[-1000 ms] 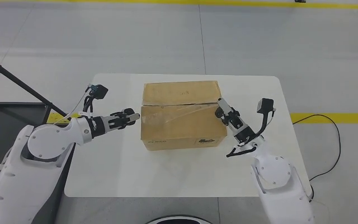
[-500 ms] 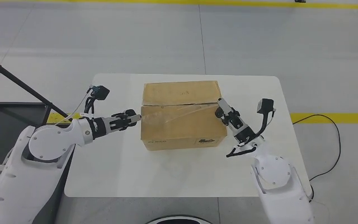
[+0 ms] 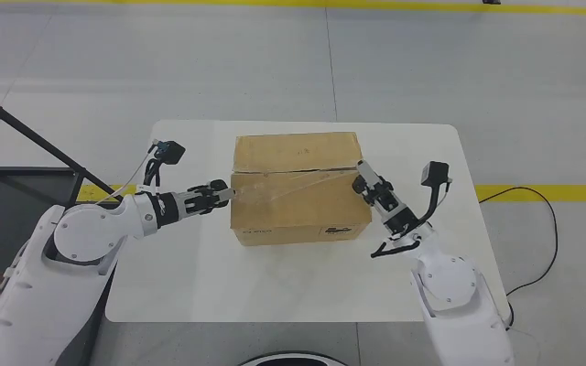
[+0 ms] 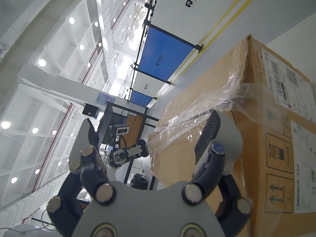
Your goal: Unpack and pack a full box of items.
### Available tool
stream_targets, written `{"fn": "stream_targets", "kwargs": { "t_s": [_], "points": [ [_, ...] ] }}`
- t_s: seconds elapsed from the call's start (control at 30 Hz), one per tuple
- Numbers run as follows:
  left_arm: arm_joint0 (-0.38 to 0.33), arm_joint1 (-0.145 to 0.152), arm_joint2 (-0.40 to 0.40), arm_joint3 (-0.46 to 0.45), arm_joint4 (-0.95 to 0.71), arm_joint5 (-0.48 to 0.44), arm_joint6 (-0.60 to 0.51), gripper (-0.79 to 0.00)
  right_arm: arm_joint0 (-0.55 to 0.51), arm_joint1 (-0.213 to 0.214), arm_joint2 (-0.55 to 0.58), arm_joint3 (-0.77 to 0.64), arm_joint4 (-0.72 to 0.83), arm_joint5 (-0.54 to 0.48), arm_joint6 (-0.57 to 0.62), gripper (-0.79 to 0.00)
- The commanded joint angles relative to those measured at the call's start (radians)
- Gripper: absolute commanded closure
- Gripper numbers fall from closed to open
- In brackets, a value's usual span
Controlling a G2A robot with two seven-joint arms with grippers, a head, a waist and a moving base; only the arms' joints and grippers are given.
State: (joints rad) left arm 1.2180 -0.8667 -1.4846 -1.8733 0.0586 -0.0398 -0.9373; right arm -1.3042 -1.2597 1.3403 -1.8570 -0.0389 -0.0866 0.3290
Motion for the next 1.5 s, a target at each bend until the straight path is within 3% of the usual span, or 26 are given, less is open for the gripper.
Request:
{"fn": "stream_targets", "kwargs": {
  "t_s": [0.0, 0.23, 0.47, 0.57, 0.8, 0.9, 0.97, 1.0, 1.03, 1.47],
  "points": [
    [0.0, 0.0, -0.001, -0.001, 0.0, 0.001, -0.001, -0.259, 0.0, 0.0, 0.0, 0.0, 0.001, -0.001, 0.001, -0.785],
    [0.004, 0.001, -0.002, -0.005, 0.002, 0.003, 0.001, -0.139, 0.0, 0.0, 0.0, 0.0, 0.001, -0.001, 0.001, -0.785],
    [0.005, 0.001, 0.0, -0.008, 0.002, 0.008, 0.002, -0.151, 0.0, 0.0, 0.0, 0.0, 0.001, -0.001, 0.001, -0.785],
    [0.003, 0.001, 0.002, -0.007, 0.001, 0.006, 0.001, -0.2, 0.0, 0.0, 0.0, 0.0, 0.001, -0.001, 0.001, -0.785],
    [-0.001, 0.001, 0.006, -0.003, -0.001, 0.006, 0.002, -0.2, 0.0, 0.0, 0.0, 0.0, 0.001, -0.001, 0.001, -0.785],
    [-0.002, 0.001, 0.008, -0.002, -0.001, 0.007, 0.003, -0.179, 0.0, 0.0, 0.0, 0.0, 0.001, -0.001, 0.001, -0.785],
    [-0.002, 0.001, 0.009, -0.001, 0.0, 0.008, 0.002, -0.099, 0.0, 0.0, 0.0, 0.0, 0.001, -0.001, 0.001, -0.785],
    [-0.003, 0.001, 0.01, -0.001, 0.001, 0.007, 0.003, -0.012, 0.0, 0.0, 0.0, 0.0, 0.001, -0.001, 0.001, -0.785],
    [-0.003, 0.001, 0.01, -0.001, 0.001, 0.008, 0.003, 0.0, 0.0, 0.0, 0.0, 0.0, 0.001, -0.001, 0.001, -0.785],
    [-0.032, 0.002, 0.008, 0.012, -0.009, 0.016, -0.003, 0.0, 0.0, 0.0, 0.0, 0.0, 0.001, -0.001, 0.001, -0.785]
  ]
}}
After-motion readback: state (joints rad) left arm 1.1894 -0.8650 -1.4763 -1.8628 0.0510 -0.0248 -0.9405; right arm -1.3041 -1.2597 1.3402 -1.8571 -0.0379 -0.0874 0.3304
